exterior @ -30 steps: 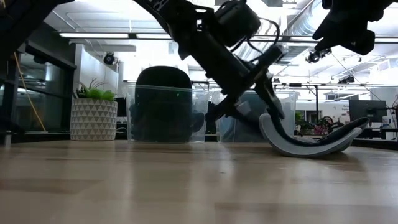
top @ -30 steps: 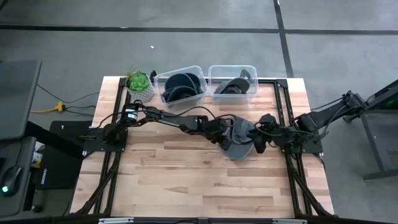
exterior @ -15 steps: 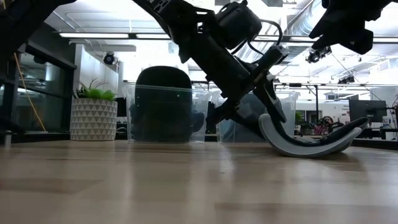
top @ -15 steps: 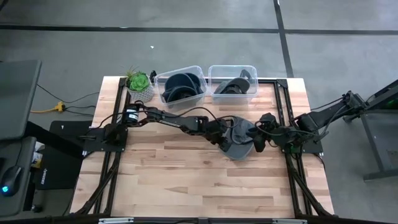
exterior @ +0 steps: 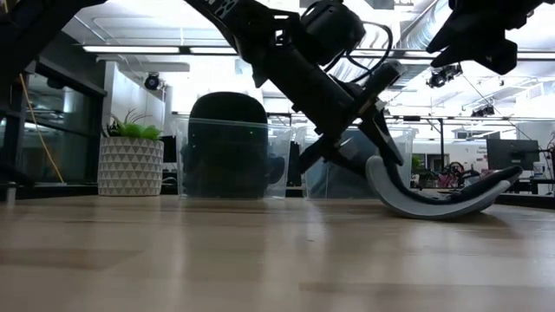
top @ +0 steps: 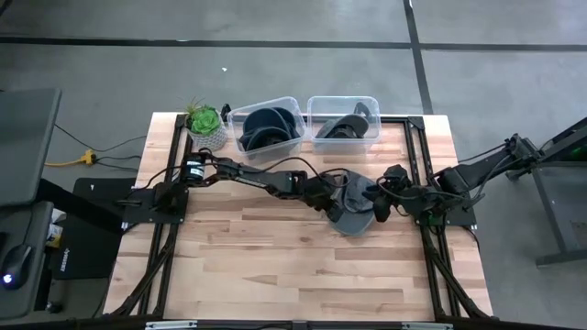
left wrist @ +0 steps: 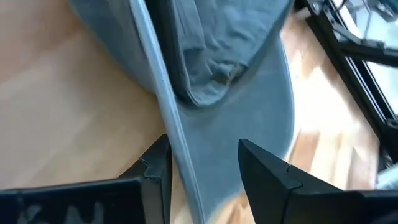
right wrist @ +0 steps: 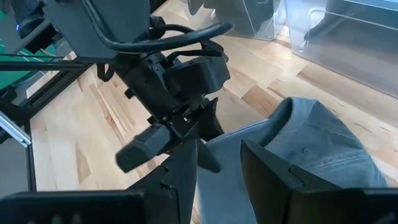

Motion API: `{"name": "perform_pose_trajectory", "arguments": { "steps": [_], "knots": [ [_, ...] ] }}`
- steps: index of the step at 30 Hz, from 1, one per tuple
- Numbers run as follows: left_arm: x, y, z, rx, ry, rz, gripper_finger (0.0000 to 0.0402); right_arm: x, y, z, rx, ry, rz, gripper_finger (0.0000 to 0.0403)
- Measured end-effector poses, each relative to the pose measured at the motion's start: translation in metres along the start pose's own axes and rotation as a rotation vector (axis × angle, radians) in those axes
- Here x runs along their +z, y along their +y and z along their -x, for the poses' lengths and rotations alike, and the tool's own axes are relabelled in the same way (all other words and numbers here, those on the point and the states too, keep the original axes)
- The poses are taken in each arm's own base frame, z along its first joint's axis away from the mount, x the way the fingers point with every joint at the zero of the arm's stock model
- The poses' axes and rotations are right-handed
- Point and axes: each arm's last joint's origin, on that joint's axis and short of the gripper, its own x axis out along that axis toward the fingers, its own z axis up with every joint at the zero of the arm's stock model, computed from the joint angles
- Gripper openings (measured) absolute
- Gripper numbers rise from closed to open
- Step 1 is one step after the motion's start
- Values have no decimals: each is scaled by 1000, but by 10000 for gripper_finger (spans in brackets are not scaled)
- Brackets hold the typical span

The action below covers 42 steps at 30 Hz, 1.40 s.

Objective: Pick & Place hat
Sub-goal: Put the gray cap into the right transparent bin

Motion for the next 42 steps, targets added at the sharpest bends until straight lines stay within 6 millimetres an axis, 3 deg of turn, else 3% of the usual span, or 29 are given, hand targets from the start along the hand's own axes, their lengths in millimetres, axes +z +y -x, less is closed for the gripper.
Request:
{"name": "perform_pose_trajectory", "arguments": {
  "steps": [10, 23, 32, 42],
  "knots": [
    [4, 2, 0, 19, -34, -18, 102, 0, 2, -1, 14, 1, 7, 119],
    [1, 4, 0, 30, -3, -16, 5, -1, 3, -1, 42, 41, 21, 119],
    [0, 6, 0, 67, -5, -36, 0, -1, 5, -1, 79, 70, 33, 119],
    [-6, 9, 0, 77, 81, -88, 0, 11, 22, 2, 240, -62, 90, 119]
  ]
}}
